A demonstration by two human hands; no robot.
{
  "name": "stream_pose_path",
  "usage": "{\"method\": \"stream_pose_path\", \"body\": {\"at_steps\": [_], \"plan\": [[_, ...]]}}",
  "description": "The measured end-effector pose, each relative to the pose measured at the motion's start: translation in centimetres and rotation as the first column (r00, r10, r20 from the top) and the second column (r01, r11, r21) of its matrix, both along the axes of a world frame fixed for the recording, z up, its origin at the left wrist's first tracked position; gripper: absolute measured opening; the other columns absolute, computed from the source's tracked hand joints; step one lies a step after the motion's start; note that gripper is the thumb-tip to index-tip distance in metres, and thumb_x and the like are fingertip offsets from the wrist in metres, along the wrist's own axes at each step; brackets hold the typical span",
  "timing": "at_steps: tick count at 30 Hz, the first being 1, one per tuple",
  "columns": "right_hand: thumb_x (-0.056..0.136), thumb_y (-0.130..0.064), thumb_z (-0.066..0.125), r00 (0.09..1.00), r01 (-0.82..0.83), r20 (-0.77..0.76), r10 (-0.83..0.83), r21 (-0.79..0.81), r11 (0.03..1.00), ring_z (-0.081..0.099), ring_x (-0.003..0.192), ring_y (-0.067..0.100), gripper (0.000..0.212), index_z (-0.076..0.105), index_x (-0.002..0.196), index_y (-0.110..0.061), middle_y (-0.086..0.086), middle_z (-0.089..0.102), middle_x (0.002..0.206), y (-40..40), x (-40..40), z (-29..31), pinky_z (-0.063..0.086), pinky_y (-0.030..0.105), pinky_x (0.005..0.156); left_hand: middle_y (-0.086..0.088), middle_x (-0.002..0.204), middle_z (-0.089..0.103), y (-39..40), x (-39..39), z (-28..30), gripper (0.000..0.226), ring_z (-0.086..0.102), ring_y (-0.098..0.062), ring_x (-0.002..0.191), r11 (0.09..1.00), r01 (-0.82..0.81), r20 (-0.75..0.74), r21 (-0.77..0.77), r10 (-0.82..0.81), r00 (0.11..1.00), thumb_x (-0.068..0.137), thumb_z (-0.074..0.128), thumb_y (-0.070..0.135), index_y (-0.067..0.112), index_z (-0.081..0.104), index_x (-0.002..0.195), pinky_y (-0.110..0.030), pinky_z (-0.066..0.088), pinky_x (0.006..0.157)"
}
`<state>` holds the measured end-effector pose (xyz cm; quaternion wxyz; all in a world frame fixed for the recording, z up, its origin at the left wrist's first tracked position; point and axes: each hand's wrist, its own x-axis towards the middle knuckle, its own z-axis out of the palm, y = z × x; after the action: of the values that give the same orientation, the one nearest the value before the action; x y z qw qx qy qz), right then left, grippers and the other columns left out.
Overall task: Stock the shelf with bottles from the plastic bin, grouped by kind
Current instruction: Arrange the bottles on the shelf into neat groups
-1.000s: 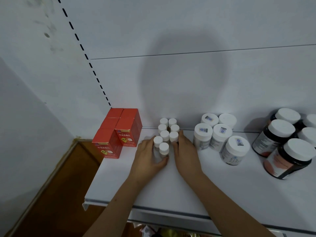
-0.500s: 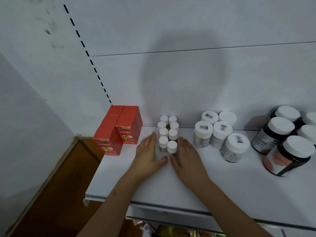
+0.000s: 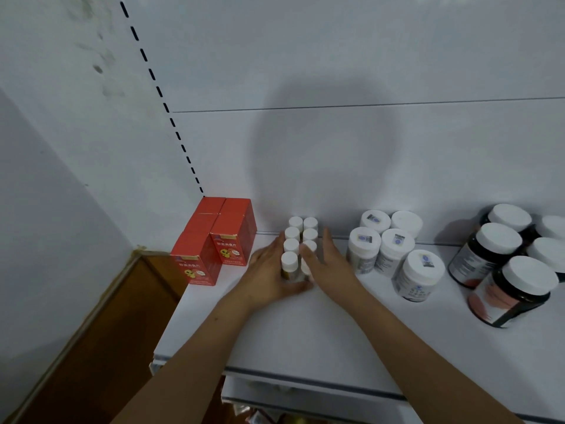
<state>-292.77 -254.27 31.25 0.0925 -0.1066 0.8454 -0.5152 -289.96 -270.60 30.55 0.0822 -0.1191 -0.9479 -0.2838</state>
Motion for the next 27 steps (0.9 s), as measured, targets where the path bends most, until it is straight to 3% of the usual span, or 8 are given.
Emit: {"method": "stream_pose_path", "body": {"at_steps": [4, 7, 12, 18, 21, 27], "plan": [[0.099, -0.047, 0.048, 0.991, 0.129, 0.045, -0.123, -0.172, 0.977, 0.043, 0.137, 0.022, 0.065, 0.027, 0.153, -0.018, 0.001, 0.046, 0.149, -2.2, -1.1, 0.1, 0.031, 0.023, 0.106, 0.021, 0.155, 0.030, 0.8, -0.6, -0.2, 0.106, 0.030, 0.000, 0.142, 0.997, -0.061, 0.025, -0.050, 0.062, 0.998, 0.062, 0.064, 0.075, 0.035, 0.025, 0.152, -0.045, 0.035, 0.112], [0.097, -0.043, 0.053, 0.985, 0.171, 0.021, -0.171, -0.236, 0.957, 0.053, 0.123, 0.019, 0.049, 0.042, 0.138, -0.020, -0.003, 0.056, 0.131, -3.1, -1.1, -0.3, 0.039, 0.029, 0.100, 0.022, 0.153, 0.031, 0.8, -0.7, -0.5, 0.104, 0.032, 0.000, 0.141, 0.997, -0.065, 0.019, -0.051, 0.066, 0.998, 0.062, 0.065, 0.070, 0.037, 0.025, 0.151, -0.045, 0.034, 0.112], [0.096, -0.040, 0.056, 0.986, 0.165, 0.010, -0.167, -0.249, 0.954, 0.052, 0.122, 0.017, 0.051, 0.041, 0.141, -0.021, -0.003, 0.055, 0.134, -3.5, -1.2, -0.5, 0.039, 0.030, 0.103, 0.022, 0.154, 0.031, 0.6, -0.7, -0.8, 0.103, 0.030, 0.001, 0.141, 0.997, -0.068, 0.025, -0.035, 0.069, 0.997, 0.061, 0.064, 0.070, 0.035, 0.027, 0.151, -0.042, 0.031, 0.115], [0.093, -0.032, 0.057, 0.985, 0.158, -0.017, -0.173, -0.323, 0.933, 0.057, 0.111, 0.011, 0.039, 0.046, 0.130, -0.027, -0.010, 0.059, 0.121, -4.0, -0.5, -0.5, 0.042, 0.026, 0.094, 0.015, 0.140, 0.051, 0.1, -0.9, -0.1, 0.093, 0.051, -0.004, 0.126, 0.997, -0.040, 0.018, 0.067, 0.039, 0.999, 0.060, 0.068, 0.061, 0.028, 0.040, 0.143, -0.028, 0.041, 0.107], [0.095, -0.024, 0.057, 0.983, 0.158, -0.033, -0.178, -0.320, 0.934, 0.058, 0.105, 0.009, 0.027, 0.048, 0.120, -0.028, -0.013, 0.060, 0.112, -4.3, -0.5, -0.5, 0.042, 0.024, 0.087, 0.013, 0.145, 0.046, -0.6, -1.4, -0.1, 0.100, 0.047, -0.004, 0.132, 0.995, -0.006, 0.065, 0.099, 0.000, 0.998, 0.061, 0.078, 0.055, 0.026, 0.034, 0.147, -0.033, 0.043, 0.108], [0.096, -0.026, 0.057, 0.977, 0.162, -0.092, -0.191, -0.260, 0.952, 0.052, 0.108, 0.009, 0.040, 0.044, 0.133, -0.022, -0.009, 0.055, 0.122, -4.9, -0.8, -0.6, 0.036, 0.020, 0.088, 0.016, 0.147, 0.044, -1.0, -1.6, 0.3, 0.109, 0.048, -0.004, 0.130, 0.996, -0.007, 0.138, 0.084, -0.005, 0.990, 0.059, 0.078, 0.055, 0.029, 0.023, 0.150, -0.024, 0.042, 0.106]]}}
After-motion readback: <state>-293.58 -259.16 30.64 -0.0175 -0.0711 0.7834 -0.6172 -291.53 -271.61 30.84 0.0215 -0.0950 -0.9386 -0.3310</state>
